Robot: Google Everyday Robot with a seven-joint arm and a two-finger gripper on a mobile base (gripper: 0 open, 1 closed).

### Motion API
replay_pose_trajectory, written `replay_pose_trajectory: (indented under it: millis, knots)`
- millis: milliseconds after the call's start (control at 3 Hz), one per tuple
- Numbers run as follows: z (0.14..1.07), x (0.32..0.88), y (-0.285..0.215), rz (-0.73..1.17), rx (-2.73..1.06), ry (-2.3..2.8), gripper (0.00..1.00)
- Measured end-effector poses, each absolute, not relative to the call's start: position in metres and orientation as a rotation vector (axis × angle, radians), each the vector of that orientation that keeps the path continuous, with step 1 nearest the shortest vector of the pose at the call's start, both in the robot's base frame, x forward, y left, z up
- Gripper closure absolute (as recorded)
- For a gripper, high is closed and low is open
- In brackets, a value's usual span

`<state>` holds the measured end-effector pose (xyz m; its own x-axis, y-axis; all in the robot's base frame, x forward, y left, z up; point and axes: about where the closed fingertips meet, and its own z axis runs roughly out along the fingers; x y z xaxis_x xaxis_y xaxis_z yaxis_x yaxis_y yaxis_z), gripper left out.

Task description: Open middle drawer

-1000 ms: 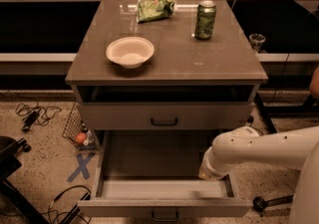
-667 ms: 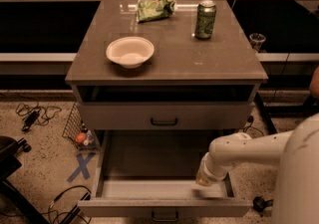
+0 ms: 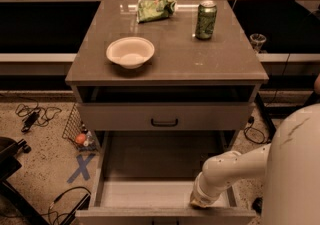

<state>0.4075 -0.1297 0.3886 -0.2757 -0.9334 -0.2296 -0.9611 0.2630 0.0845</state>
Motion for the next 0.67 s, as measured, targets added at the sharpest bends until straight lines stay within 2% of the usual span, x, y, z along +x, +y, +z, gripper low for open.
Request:
replay_pose_trajectory:
  millis: [333, 667]
  knots:
    - [0.394, 0.408, -0.130, 0.313, -1.803, 2.387, 1.00]
    - [0.401, 0.381, -0.121, 0.323, -1.815, 2.394, 0.82]
